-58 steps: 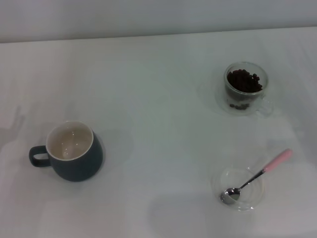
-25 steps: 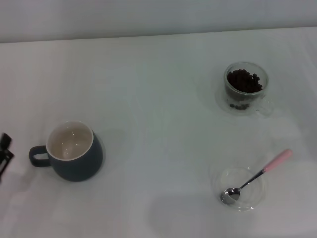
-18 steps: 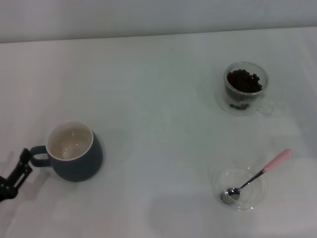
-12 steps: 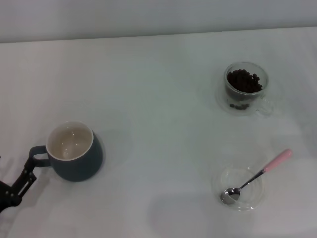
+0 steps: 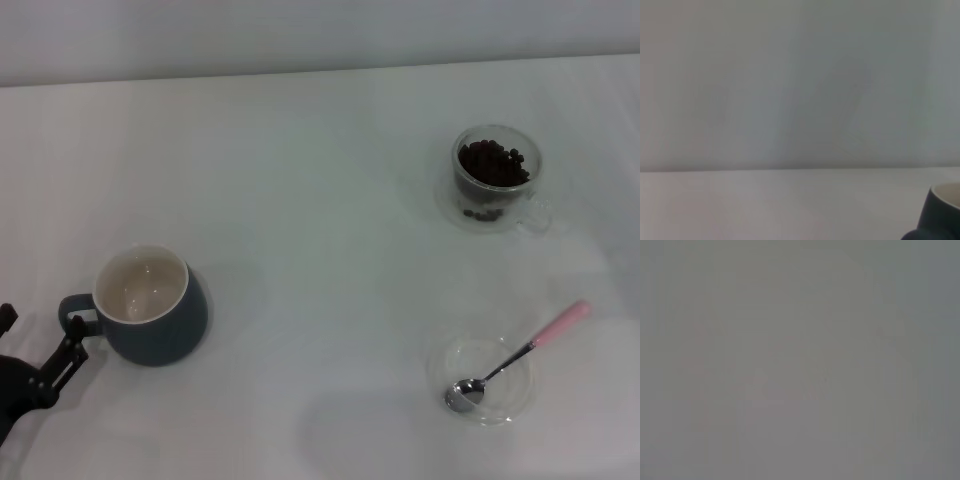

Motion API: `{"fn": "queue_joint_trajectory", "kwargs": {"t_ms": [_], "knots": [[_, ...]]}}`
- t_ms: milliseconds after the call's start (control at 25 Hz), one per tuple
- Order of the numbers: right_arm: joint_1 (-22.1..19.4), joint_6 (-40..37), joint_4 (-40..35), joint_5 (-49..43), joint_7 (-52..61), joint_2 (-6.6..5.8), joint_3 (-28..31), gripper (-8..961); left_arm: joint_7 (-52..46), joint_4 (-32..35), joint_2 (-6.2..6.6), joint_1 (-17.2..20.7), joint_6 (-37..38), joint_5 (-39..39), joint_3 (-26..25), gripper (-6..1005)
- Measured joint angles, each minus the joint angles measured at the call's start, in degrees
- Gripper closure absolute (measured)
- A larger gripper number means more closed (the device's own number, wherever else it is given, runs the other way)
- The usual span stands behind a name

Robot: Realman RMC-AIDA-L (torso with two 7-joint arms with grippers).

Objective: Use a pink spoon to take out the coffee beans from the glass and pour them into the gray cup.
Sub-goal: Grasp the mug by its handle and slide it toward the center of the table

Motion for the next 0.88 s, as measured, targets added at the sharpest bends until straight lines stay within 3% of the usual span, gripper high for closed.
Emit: {"fn": "queue_joint_trajectory", "kwargs": {"t_ms": [360, 880], "knots": [[-0.35, 0.19, -0.01, -0.01, 0.0, 0.0, 0.0, 203, -0.04, -0.27, 0.11, -1.69, 1.77, -0.13, 0.0, 123], [0.06, -0.05, 0.0, -0.01, -0.15, -0.09, 0.0, 203, 0.1, -3.48, 0.12, -2.15, 5.67, -0.02, 1.93, 395]]}}
